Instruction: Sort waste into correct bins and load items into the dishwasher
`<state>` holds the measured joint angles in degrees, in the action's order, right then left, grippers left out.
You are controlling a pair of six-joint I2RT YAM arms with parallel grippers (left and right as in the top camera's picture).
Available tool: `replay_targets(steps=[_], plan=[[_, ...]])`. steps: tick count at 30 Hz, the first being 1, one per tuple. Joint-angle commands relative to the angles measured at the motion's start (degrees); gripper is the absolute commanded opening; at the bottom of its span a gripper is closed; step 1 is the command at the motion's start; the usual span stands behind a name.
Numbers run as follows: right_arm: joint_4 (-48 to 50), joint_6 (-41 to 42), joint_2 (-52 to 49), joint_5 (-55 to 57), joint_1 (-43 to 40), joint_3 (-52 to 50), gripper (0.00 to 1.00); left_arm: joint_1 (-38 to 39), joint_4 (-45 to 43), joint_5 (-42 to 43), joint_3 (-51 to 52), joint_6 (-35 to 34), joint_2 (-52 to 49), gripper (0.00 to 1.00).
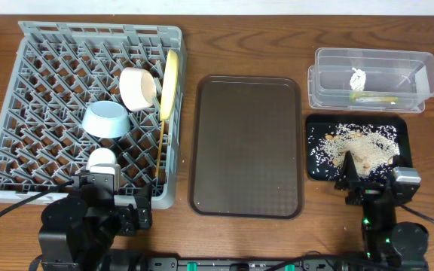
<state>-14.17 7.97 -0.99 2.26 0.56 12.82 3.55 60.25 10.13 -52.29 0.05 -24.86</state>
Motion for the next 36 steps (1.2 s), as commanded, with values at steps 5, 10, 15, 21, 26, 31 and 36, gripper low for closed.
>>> replay_targets(steps=[5, 10, 15, 21, 26, 31, 36], plan=[[14.7, -0.8, 0.7, -0.6, 0.6, -8.8, 0.99, 0.1, 0.2, -0.3, 0.3, 0.8, 0.2, 0.96], [15.8, -2.1, 0.7, -0.8, 0.7, -12.5, 0.99, 0.1, 0.2, -0.3, 0.3, 0.8, 0.2, 0.96], [9.7, -7.3, 0.7, -2.8, 0.7, -12.5, 0.99, 0.1, 0.2, -0.3, 0.3, 0.8, 0.2, 0.96], [9.9, -7.2, 0.7, -2.5, 0.7, -12.5, 0.99, 0.1, 0.2, -0.3, 0.3, 0.8, 0.2, 0.96], [9.9, -7.2, 0.7, -2.5, 0.7, -12.5, 0.99, 0.1, 0.2, -0.3, 0.3, 0.8, 0.2, 0.96], [9.9, -7.2, 0.7, -2.5, 0.7, -12.5, 0.99, 0.1, 0.2, -0.3, 0.3, 0.8, 0.2, 0.96], [9.9, -7.2, 0.7, -2.5, 0.7, -12.5, 0.99, 0.1, 0.2, -0.3, 0.3, 0.8, 0.2, 0.96]])
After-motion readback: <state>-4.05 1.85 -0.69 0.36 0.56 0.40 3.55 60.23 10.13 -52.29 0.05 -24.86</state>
